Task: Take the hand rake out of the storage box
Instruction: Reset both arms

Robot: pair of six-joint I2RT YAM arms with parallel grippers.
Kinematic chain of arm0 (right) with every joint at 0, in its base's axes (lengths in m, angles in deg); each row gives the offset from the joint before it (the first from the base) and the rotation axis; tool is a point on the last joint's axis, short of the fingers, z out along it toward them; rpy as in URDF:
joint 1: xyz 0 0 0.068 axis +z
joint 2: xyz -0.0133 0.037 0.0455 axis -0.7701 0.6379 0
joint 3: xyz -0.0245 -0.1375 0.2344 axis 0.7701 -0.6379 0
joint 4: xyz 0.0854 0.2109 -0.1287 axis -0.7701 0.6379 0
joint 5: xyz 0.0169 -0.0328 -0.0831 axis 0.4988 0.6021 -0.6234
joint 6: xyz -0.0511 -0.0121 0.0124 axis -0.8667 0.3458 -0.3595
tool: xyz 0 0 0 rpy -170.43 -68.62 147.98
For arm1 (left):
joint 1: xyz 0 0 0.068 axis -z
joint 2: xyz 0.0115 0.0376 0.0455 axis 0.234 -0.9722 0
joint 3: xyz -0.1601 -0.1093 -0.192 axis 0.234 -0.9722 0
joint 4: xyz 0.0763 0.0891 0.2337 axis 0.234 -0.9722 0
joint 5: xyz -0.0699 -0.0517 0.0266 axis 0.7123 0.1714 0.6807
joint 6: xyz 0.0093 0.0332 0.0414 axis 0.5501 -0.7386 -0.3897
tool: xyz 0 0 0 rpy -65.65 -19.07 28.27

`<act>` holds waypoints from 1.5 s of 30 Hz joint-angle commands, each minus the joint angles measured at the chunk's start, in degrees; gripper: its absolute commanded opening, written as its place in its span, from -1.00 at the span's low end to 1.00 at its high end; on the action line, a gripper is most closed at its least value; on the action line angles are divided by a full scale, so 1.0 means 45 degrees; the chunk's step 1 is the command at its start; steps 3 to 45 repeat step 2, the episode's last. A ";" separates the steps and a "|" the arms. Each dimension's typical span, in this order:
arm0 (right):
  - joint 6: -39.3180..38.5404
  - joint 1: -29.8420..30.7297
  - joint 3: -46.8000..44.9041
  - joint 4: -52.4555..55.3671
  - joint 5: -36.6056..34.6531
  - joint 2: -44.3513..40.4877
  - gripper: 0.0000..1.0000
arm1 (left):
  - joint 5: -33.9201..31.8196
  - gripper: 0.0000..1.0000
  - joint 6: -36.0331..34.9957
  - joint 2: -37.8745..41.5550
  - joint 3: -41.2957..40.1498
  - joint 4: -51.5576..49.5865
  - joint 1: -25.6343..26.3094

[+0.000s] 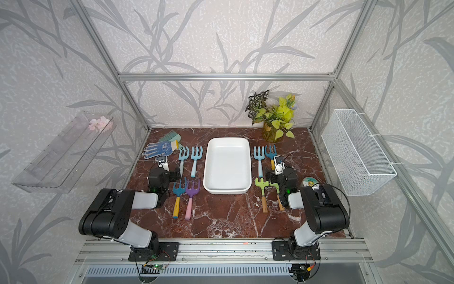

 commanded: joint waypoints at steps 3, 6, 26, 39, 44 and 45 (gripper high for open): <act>0.0010 0.0038 0.0358 0.0146 -0.0264 -0.0006 0.99 | 0.0031 0.99 0.0143 0.0217 0.0328 -0.0293 -0.0139; 0.0010 0.0038 0.0358 0.0146 -0.0264 -0.0006 0.99 | 0.0031 0.99 0.0143 0.0217 0.0328 -0.0293 -0.0139; 0.0010 0.0038 0.0358 0.0146 -0.0264 -0.0006 0.99 | 0.0031 0.99 0.0143 0.0217 0.0328 -0.0293 -0.0139; 0.0010 0.0038 0.0358 0.0146 -0.0264 -0.0006 0.99 | 0.0031 0.99 0.0143 0.0217 0.0328 -0.0293 -0.0139; 0.0010 0.0038 0.0358 0.0146 -0.0264 -0.0006 0.99 | 0.0031 0.99 0.0143 0.0217 0.0328 -0.0293 -0.0139; 0.0010 0.0038 0.0358 0.0146 -0.0264 -0.0006 0.99 | 0.0031 0.99 0.0143 0.0217 0.0328 -0.0293 -0.0139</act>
